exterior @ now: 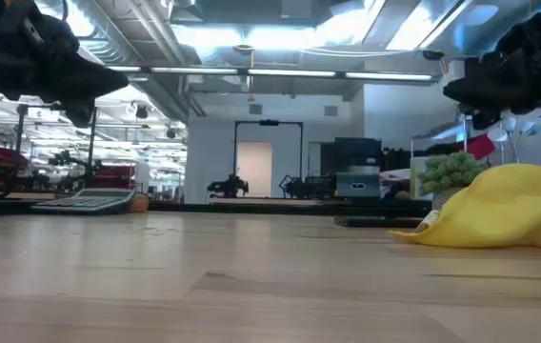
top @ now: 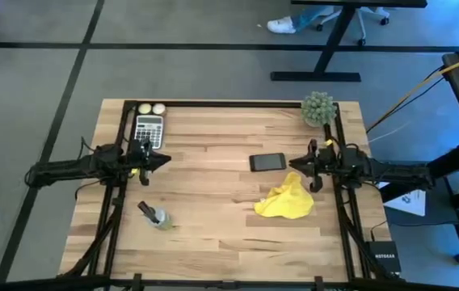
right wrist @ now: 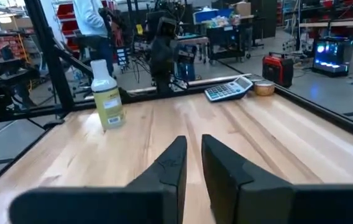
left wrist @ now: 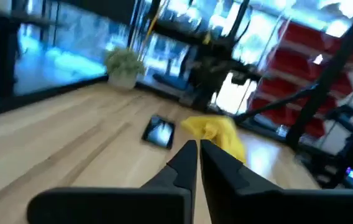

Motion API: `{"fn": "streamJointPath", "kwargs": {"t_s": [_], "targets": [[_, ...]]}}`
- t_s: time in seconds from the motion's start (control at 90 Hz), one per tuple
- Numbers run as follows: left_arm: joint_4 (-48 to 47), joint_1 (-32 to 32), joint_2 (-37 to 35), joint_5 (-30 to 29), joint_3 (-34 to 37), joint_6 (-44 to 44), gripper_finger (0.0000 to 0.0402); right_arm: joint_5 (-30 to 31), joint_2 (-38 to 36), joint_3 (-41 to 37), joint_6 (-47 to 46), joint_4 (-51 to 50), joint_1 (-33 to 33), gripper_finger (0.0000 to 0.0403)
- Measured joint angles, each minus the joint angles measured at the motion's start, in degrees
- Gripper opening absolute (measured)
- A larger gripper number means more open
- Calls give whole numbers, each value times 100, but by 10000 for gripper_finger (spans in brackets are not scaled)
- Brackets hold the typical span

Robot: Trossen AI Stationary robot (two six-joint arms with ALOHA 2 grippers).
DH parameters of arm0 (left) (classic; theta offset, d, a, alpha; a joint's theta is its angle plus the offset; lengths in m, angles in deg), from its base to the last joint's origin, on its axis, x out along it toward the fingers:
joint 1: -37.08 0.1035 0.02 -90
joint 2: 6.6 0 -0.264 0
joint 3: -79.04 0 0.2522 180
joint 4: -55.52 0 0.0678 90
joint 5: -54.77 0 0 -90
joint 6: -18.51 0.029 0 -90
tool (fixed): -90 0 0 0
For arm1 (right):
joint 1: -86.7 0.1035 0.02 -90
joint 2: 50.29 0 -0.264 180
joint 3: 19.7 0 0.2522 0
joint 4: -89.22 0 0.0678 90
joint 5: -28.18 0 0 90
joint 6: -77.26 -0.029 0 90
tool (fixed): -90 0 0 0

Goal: Apply microfiber cloth
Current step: Return to Home Position

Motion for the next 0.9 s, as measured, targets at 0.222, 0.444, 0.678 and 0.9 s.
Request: {"fn": "streamJointPath", "kwargs": {"t_s": [0.222,0.444,0.678,0.9], "targets": [[-35,-100,72,232,0,15,1,11,15,0,-429,-2,-2,33],[-35,-100,80,241,0,-219,1,13,13,0,-432,-2,-2,33],[-37,-100,98,246,0,-219,1,15,13,-2,-433,-2,-4,33],[-37,-100,99,248,0,-219,1,17,13,-2,-437,-2,-4,33]]}}
